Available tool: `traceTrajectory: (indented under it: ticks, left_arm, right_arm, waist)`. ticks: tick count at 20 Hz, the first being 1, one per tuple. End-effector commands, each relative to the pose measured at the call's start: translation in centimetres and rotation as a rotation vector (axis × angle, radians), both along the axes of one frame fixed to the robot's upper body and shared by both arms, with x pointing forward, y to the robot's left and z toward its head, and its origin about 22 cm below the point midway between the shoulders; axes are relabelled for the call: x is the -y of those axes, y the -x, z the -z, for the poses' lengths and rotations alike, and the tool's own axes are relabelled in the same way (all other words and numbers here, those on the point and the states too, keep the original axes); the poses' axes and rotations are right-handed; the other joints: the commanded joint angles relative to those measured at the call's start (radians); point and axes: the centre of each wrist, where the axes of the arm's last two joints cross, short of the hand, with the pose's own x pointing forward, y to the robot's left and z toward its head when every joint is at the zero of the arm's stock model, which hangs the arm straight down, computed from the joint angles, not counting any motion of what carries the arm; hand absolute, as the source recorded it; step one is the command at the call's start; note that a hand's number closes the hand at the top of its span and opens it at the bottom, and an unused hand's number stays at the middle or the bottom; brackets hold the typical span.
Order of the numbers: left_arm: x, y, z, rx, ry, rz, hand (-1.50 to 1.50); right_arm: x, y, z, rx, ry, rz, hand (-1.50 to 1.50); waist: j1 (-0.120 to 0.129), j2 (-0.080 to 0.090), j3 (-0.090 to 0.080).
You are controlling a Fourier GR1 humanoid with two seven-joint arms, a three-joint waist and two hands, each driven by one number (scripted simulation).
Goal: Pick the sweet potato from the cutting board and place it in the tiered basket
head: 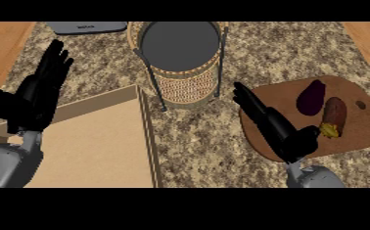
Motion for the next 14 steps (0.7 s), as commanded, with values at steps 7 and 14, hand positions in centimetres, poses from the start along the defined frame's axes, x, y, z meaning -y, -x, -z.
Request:
traceTrajectory:
  ticks: [7,14]
  left_arm:
    - [2.9,2.0,4.3,-0.087,0.032,0.149,0.0]
    - [5.0,2.9,8.9,-0.117,0.05,0.277,0.0]
  right_arm:
    - [15.6,-0.6,2.0,-0.157,0.006,1.087,-1.5]
    - [17.3,-5.1,-0.5,0.028,-0.285,1.439,-1.5]
  waist:
    - [-0.026,0.029,-0.048]
    - [0.052,-0.005,-0.036]
